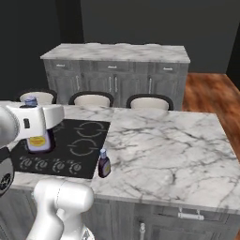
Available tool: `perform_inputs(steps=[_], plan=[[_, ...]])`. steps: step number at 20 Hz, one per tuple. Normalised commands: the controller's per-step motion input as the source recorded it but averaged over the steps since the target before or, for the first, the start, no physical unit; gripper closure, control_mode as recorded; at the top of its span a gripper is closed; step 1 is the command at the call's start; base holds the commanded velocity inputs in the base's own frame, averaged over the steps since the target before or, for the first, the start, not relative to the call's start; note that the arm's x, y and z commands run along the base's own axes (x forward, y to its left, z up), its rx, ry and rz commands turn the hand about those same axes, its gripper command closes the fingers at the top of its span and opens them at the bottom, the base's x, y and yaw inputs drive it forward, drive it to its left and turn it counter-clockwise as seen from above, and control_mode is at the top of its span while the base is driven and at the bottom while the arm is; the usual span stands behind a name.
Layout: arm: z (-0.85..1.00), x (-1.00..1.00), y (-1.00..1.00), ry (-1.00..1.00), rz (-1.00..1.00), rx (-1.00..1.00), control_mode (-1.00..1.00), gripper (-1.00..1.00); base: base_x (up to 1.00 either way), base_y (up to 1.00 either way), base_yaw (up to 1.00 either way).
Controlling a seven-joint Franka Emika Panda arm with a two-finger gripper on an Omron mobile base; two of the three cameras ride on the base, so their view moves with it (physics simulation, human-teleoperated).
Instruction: Take 2 condiments from the cabinet and move them on the counter near the stove.Make sure the condiments are lined up with each other, next to each other.
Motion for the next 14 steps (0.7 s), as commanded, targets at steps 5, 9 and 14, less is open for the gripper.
perform_inputs(steps=[5,9,14], plan=[[-0.41,0.00,-0.29,0.00,0.29,0.00,-1.00,1.00,0.00,0.00,0.00],[-0.42,0.02,-0.29,0.00,0.31,0.00,-1.00,1.00,0.00,0.00,0.00],[-0.37,0.09,-0.25,-0.17,0.30,0.00,-1.00,1.00,0.00,0.00,0.00]])
